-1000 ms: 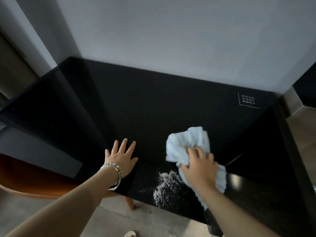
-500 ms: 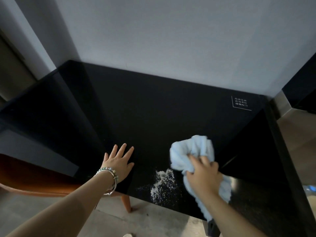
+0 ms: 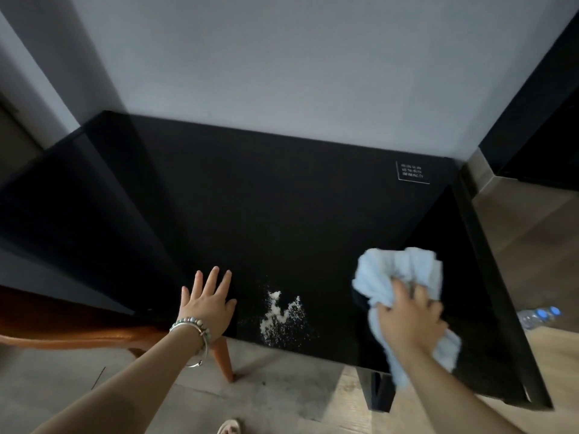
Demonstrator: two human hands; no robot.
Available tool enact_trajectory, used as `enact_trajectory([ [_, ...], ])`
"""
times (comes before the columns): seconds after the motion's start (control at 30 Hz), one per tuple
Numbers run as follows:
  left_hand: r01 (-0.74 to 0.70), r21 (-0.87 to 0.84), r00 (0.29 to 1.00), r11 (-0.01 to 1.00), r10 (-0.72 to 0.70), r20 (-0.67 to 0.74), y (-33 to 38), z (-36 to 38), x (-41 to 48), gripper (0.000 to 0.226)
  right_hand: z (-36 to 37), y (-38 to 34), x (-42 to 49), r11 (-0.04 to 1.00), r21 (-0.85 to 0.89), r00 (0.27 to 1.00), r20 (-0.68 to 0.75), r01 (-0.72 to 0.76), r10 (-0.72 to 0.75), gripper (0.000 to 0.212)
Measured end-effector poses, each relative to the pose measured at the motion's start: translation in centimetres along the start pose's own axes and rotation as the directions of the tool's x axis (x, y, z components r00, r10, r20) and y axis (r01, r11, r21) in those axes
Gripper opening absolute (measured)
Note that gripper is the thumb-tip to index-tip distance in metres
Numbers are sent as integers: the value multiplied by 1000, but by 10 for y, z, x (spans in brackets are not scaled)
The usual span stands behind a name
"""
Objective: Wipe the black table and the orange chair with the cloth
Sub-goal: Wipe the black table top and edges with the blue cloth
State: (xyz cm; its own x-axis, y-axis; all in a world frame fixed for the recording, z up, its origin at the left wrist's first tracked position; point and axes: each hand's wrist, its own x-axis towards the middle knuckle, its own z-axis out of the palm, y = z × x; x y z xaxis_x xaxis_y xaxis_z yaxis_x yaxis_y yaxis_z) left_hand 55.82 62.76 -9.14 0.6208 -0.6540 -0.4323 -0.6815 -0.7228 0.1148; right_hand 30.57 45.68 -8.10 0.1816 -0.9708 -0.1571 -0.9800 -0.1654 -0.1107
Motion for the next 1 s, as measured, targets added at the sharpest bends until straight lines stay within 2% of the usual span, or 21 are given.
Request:
enact_trajectory([
  [0.1,5,-22,1000,1000,-5,-7,5,2,-3,61,12,-37,-41,943,67,945,-51,325,-322,54],
  [0.17,-17,-25,1000,1000,16,-11,6,2,-8,61,9,-39,-40,915,77,916,25,397,-400,54],
  [0.2,-34,-18,999,999,34,-14,4,3,-11,60,7,-32,-32,935,69,936,23,349,-351,55],
  [0.27,-76,0,997,997,76,-6,0,3,-19,59,2,-11,-13,987,58,988,-36,150,-148,57],
  [0.33,-104,-5,995,995,104,7,-3,3,-27,56,0,4,-1,998,53,999,-35,-14,16,60],
  [0.43,-92,-79,996,993,92,-8,-11,2,-39,51,4,-16,3,999,37,1000,-2,-12,12,58],
  [0.57,-31,-42,993,999,26,-119,-30,2,-52,48,6,-70,-2,983,52,980,76,178,-181,57],
  [0.7,20,-40,976,999,-28,-214,-50,1,-61,47,16,-114,-25,894,34,883,145,446,-446,58],
  [0.87,-33,-150,945,988,-18,-326,-63,10,-85,47,26,-128,-61,799,74,785,153,596,-600,50],
  [1.0,-3,-193,921,981,-73,-382,-78,20,-103,49,33,-124,-100,739,106,724,148,665,-674,46],
])
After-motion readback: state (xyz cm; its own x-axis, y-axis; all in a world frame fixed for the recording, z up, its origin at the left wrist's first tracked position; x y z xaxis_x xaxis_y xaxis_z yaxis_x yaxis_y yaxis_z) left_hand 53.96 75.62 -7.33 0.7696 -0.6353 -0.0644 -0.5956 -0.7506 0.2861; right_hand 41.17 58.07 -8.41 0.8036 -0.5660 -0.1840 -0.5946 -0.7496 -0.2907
